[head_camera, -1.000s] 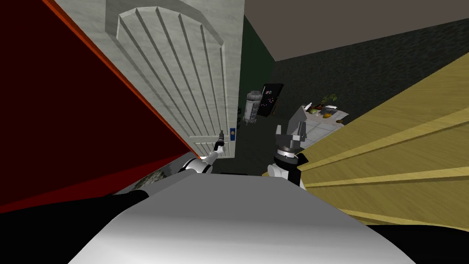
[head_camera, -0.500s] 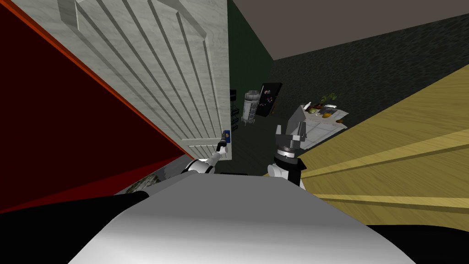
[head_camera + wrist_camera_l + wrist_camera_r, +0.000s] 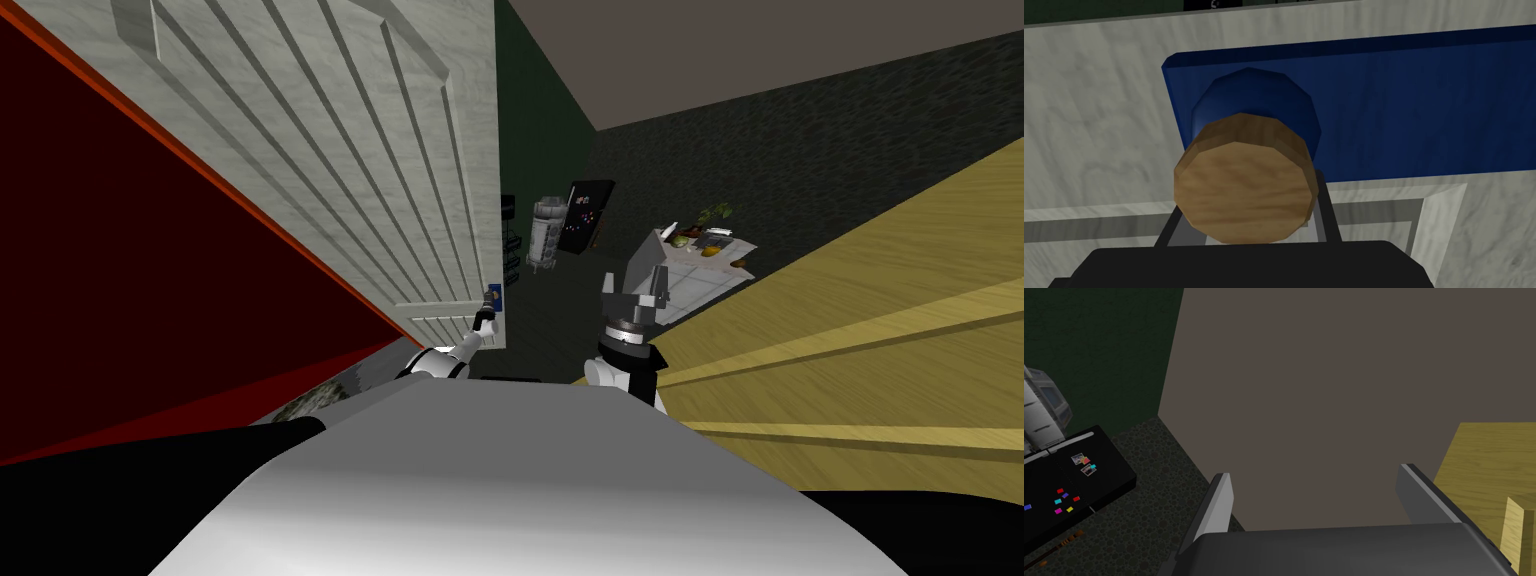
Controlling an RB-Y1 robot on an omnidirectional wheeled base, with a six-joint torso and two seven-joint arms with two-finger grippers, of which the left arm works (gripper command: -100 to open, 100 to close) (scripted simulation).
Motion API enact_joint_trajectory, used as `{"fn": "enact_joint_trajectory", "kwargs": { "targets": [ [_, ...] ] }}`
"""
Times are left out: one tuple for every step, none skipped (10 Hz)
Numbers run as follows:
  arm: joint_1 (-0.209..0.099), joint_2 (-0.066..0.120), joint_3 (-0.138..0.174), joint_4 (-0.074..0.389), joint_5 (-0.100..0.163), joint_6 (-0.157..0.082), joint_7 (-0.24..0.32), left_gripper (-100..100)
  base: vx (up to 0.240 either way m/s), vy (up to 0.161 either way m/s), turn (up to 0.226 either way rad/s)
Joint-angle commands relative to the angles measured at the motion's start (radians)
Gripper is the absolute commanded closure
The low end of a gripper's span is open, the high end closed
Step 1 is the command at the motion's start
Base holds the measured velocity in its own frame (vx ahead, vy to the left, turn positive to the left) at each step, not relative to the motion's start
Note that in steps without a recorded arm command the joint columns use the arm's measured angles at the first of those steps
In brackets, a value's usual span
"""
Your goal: Push the door open
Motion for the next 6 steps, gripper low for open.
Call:
{"fn": "enact_joint_trajectory", "kwargs": {
  "targets": [
    [-0.001,0.004,0.002,-0.001,0.001,-0.003,0.000,100,0.000,0.000,0.000],
    [-0.001,0.004,0.002,-0.001,0.001,-0.003,0.000,100,0.000,0.000,0.000],
    [-0.004,0.019,0.011,0.007,0.029,-0.020,-0.023,100,0.054,-0.003,-0.112],
    [-0.006,0.025,0.015,0.010,0.040,-0.029,-0.032,100,0.074,0.007,-0.083],
    [-0.010,0.036,0.025,0.017,0.068,-0.048,-0.054,100,0.125,0.001,-0.072],
    [0.022,0.046,-0.001,-0.029,0.057,-0.004,-0.043,-100,0.095,0.051,0.223]
  ]
}}
